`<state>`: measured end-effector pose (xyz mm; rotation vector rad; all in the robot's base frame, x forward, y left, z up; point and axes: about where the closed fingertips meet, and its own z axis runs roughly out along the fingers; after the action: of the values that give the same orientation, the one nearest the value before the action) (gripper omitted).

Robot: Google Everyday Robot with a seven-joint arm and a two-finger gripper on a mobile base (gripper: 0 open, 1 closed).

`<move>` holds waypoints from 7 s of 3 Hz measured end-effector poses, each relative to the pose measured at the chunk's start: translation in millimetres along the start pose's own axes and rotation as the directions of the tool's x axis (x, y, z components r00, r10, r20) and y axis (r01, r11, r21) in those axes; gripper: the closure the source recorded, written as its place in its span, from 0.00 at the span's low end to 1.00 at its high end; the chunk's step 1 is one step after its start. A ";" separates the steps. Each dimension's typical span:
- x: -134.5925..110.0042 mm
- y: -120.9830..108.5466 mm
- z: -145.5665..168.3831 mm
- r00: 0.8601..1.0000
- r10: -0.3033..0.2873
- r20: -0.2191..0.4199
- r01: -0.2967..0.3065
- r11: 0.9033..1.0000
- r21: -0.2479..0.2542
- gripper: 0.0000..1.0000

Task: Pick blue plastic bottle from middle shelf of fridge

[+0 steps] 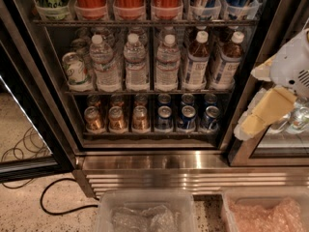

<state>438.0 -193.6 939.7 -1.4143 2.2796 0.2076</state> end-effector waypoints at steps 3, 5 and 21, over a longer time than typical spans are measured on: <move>-3.0 17.4 43.5 0.984 0.170 0.052 -0.171 0.985 0.010 0.00; -11.0 9.8 66.7 0.937 0.306 0.168 -0.305 0.952 -0.034 0.00; -76.6 -61.6 135.4 0.338 0.504 0.795 -0.826 0.563 -0.006 0.00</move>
Offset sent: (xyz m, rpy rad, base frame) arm 0.0008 0.0405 -0.0633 0.1212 0.0394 -0.2435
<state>560.5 -112.1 860.0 0.0387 1.8656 0.4348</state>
